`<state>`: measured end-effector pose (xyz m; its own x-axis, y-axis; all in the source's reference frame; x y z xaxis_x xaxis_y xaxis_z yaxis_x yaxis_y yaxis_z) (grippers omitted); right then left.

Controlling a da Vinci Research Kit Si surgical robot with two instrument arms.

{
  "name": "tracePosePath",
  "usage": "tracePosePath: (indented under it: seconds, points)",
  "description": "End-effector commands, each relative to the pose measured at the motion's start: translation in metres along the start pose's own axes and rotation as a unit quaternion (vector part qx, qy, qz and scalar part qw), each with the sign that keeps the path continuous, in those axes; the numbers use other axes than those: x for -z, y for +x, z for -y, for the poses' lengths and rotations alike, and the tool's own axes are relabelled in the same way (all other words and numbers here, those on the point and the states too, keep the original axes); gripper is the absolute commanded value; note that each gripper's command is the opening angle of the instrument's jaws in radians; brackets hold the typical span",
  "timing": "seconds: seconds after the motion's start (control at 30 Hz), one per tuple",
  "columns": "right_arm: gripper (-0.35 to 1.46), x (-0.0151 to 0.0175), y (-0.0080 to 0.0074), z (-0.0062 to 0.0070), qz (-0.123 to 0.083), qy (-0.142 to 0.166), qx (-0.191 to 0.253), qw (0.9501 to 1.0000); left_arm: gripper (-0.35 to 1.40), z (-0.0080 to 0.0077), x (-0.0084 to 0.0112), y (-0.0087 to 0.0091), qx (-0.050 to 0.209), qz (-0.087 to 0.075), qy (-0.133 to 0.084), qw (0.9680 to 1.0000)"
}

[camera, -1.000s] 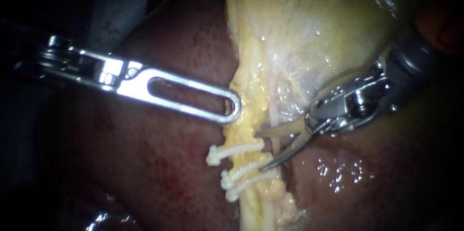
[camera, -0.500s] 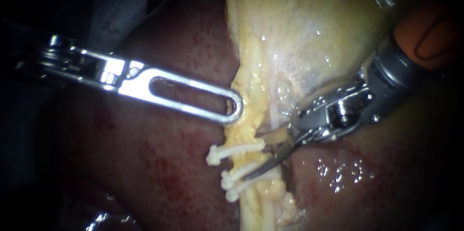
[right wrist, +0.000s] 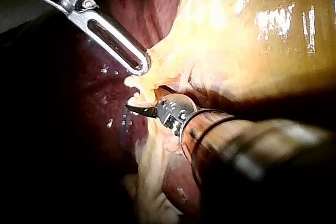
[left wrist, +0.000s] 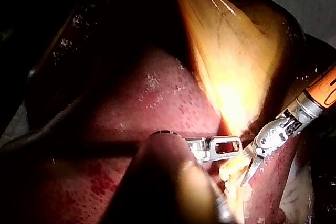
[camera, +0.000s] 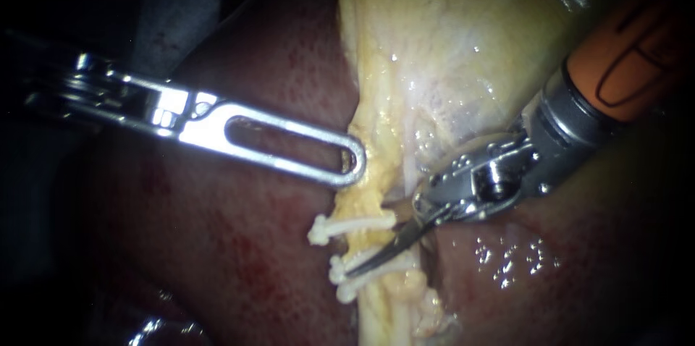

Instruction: Go to the cutting position left tube

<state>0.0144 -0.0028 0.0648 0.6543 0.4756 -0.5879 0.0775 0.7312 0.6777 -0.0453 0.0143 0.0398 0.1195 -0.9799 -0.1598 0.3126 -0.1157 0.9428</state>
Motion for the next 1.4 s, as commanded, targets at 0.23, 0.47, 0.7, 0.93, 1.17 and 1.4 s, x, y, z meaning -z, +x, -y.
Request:
tracePosePath:
  seconds: [0.23,0.47,0.7,0.93,1.17,1.4]
  points:
    - [0.56,0.0,0.0,0.0,-0.001,0.0,-0.012,0.9999,-0.35,0.0,0.0,0.0,0.0,0.0,0.0,1.0]
    - [0.35,0.0,0.0,0.0001,-0.001,0.0,-0.026,0.9997,-0.35,0.0,0.0,0.0,0.0,0.0,0.0,1.0]
    - [0.27,0.0,-0.0001,0.0002,-0.002,0.0,-0.032,0.9995,-0.35,0.0,0.0,0.0,0.0,0.0,0.0,1.0]
    - [0.27,0.0,-0.0001,0.0002,-0.002,0.0,-0.032,0.9995,-0.35,0.0,0.0,0.0,0.0,0.0,0.0,1.0]
    - [0.27,0.0,-0.0002,0.0002,-0.001,0.0,-0.031,0.9995,-0.35,0.0,0.0,0.0,0.0,0.0,0.0,1.0]
    - [0.29,0.0,-0.0003,0.0002,-0.001,0.0,-0.031,0.9995,-0.35,0.0,0.0,-0.0001,0.0,0.0,0.0,1.0]
